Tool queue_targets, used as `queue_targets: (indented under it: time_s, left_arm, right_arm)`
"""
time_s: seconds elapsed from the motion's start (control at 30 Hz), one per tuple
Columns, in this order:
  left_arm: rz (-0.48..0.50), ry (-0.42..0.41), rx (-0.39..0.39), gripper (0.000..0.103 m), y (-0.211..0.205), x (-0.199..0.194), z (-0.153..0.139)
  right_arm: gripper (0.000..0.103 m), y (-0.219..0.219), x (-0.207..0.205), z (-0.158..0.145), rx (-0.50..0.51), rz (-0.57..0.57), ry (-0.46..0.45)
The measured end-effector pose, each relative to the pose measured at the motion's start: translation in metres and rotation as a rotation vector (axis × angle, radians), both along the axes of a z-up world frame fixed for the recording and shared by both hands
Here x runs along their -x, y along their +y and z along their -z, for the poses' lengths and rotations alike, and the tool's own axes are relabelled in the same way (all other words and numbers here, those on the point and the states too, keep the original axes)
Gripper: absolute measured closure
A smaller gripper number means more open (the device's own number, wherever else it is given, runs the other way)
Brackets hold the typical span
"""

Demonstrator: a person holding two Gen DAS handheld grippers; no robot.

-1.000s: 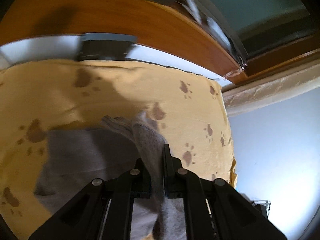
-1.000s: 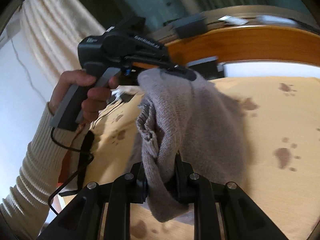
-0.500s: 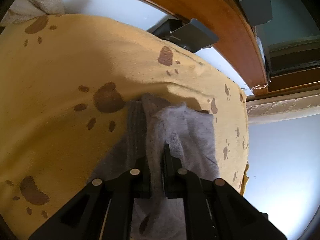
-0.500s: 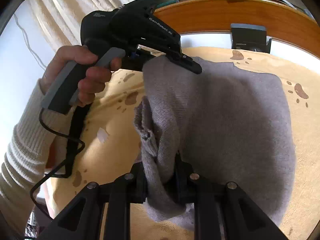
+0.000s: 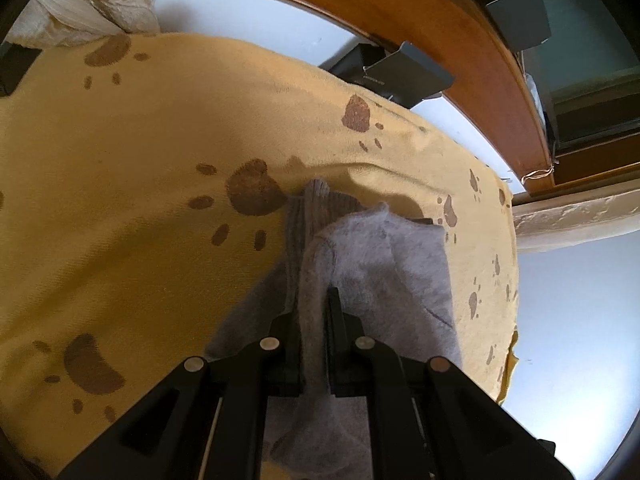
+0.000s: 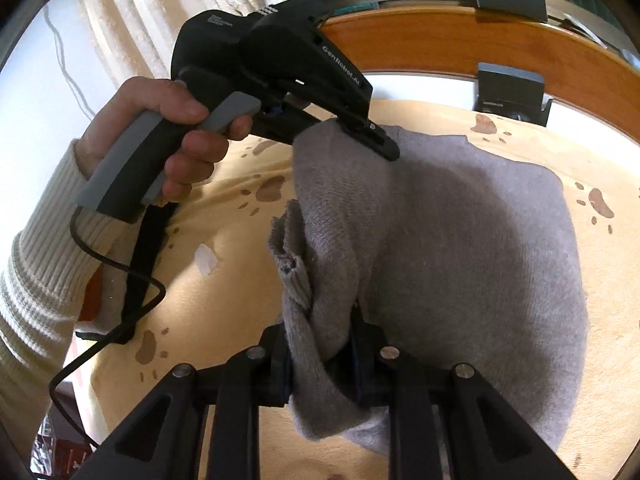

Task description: Fold clothes

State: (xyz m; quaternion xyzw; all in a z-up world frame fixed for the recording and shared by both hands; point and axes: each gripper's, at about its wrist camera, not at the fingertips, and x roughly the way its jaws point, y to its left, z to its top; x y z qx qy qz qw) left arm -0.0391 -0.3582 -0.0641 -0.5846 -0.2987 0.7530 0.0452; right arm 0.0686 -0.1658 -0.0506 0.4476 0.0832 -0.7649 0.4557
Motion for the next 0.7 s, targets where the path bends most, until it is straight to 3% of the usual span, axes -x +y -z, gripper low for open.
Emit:
queue_targets:
  time_s: [0.07, 0.13, 0.2, 0.33, 0.4, 0.47, 0.53, 0.63, 0.7]
  left_arm:
    - [-0.006, -0.004, 0.025, 0.094, -0.001, -0.001, 0.001]
    - [-0.017, -0.026, 0.039, 0.092, -0.004, -0.003, 0.009]
    - [-0.024, -0.040, 0.062, 0.092, -0.005, -0.005, 0.014]
    - [-0.032, -0.048, 0.117, 0.078, -0.006, -0.010, 0.014]
    - [-0.043, -0.049, 0.161, 0.065, -0.009, -0.013, 0.010]
    - [-0.060, -0.052, 0.208, 0.043, -0.013, -0.018, 0.005]
    - [-0.095, -0.045, 0.229, 0.037, -0.021, -0.023, 0.000]
    - [-0.145, -0.034, 0.221, 0.035, -0.033, -0.031, -0.006]
    - [-0.161, -0.013, 0.195, 0.035, -0.035, -0.038, -0.013]
  right_arm:
    - [0.072, -0.003, 0.002, 0.004, 0.001, -0.005, -0.029]
    - [0.042, -0.003, 0.001, 0.005, 0.043, -0.016, -0.080]
    - [0.033, -0.005, -0.004, 0.003, 0.079, -0.050, -0.109]
    - [0.033, -0.007, -0.014, 0.003, 0.060, -0.082, -0.074]
    - [0.033, 0.002, -0.008, 0.003, 0.096, -0.072, -0.119]
    - [0.033, 0.014, -0.005, 0.002, 0.145, -0.067, -0.166]
    - [0.033, 0.029, -0.002, -0.002, 0.209, -0.068, -0.212]
    - [0.033, 0.054, 0.006, -0.009, 0.319, -0.047, -0.264]
    - [0.033, 0.066, 0.015, -0.014, 0.348, 0.005, -0.244]
